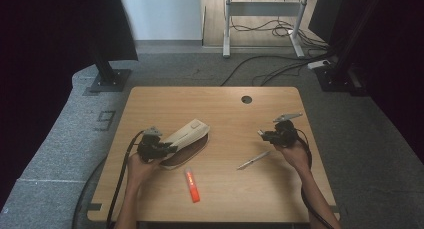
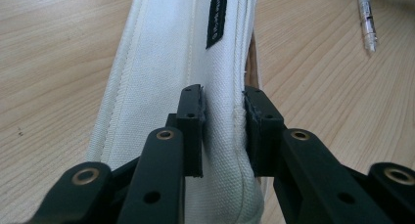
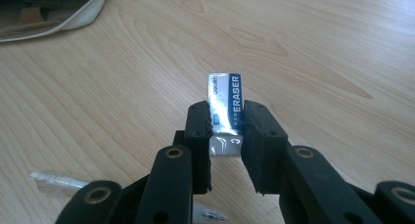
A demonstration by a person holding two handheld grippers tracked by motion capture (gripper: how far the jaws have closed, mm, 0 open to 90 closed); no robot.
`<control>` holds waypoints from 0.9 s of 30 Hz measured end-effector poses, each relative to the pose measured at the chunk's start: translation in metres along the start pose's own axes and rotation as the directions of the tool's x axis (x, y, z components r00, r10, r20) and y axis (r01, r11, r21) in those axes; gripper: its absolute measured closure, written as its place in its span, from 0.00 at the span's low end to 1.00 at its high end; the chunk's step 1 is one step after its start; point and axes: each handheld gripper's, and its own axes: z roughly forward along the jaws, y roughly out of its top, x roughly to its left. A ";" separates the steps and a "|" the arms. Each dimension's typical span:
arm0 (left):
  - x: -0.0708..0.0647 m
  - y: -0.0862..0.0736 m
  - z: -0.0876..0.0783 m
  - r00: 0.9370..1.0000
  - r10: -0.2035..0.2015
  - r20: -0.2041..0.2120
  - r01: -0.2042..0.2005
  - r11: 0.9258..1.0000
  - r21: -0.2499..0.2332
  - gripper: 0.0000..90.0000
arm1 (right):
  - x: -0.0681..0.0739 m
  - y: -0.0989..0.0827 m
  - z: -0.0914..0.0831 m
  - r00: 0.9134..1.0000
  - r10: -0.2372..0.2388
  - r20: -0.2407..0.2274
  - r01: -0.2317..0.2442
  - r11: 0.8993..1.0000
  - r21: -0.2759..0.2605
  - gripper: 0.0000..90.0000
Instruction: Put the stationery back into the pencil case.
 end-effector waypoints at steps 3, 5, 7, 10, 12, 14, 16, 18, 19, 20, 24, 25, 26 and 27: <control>0.000 0.000 0.000 1.000 0.000 0.000 0.000 1.000 0.000 0.80 | 0.004 0.001 0.002 1.000 -0.004 -0.007 0.004 1.000 0.001 0.80; 0.000 0.000 0.000 1.000 0.000 -0.001 0.000 1.000 -0.001 0.80 | 0.006 0.002 0.004 1.000 -0.009 -0.011 0.009 1.000 0.001 0.80; 0.000 0.000 0.000 1.000 0.001 -0.002 -0.001 1.000 -0.001 0.80 | 0.009 0.003 0.006 1.000 -0.014 -0.015 0.014 1.000 -0.001 0.80; 0.000 0.000 0.000 1.000 0.003 -0.002 -0.003 1.000 -0.001 0.80 | 0.012 0.005 0.007 0.999 -0.024 -0.021 0.024 1.000 -0.004 0.80; 0.000 0.000 -0.001 1.000 0.004 -0.006 -0.004 1.000 -0.003 0.80 | 0.016 0.006 0.009 0.999 -0.027 -0.028 0.027 1.000 -0.002 0.80; -0.001 0.000 -0.001 1.000 0.004 -0.008 -0.004 1.000 -0.004 0.80 | 0.018 0.007 0.010 0.999 -0.037 -0.032 0.037 0.999 -0.004 0.80; -0.001 0.000 -0.002 1.000 0.005 -0.010 -0.005 1.000 -0.006 0.81 | 0.021 0.008 0.012 0.998 -0.043 -0.038 0.043 0.999 -0.005 0.80; -0.001 0.001 -0.002 1.000 0.004 -0.013 -0.004 1.000 -0.011 0.81 | 0.024 0.009 0.013 0.998 -0.047 -0.044 0.047 0.999 -0.002 0.80; -0.001 0.001 -0.002 1.000 0.004 -0.016 -0.004 1.000 -0.013 0.81 | 0.026 0.009 0.015 0.998 -0.050 -0.043 0.050 0.999 -0.001 0.80; -0.001 0.001 -0.003 1.000 0.005 -0.016 -0.005 1.000 -0.013 0.82 | 0.027 0.009 0.016 0.998 -0.050 -0.047 0.050 0.999 0.001 0.80; -0.002 0.001 -0.003 1.000 0.005 -0.020 -0.005 1.000 -0.019 0.82 | 0.032 0.010 0.021 0.996 -0.065 -0.057 0.065 0.998 -0.001 0.80; -0.002 0.001 -0.003 1.000 0.004 -0.020 -0.005 1.000 -0.021 0.82 | 0.033 0.010 0.022 0.996 -0.066 -0.059 0.066 0.998 0.001 0.80; -0.002 0.001 -0.003 1.000 0.005 -0.021 -0.005 1.000 -0.021 0.82 | 0.035 0.010 0.023 0.996 -0.064 -0.062 0.065 0.998 0.004 0.80; -0.002 0.001 -0.003 1.000 0.005 -0.021 -0.005 1.000 -0.022 0.82 | 0.036 0.011 0.024 0.996 -0.067 -0.062 0.067 0.998 0.005 0.80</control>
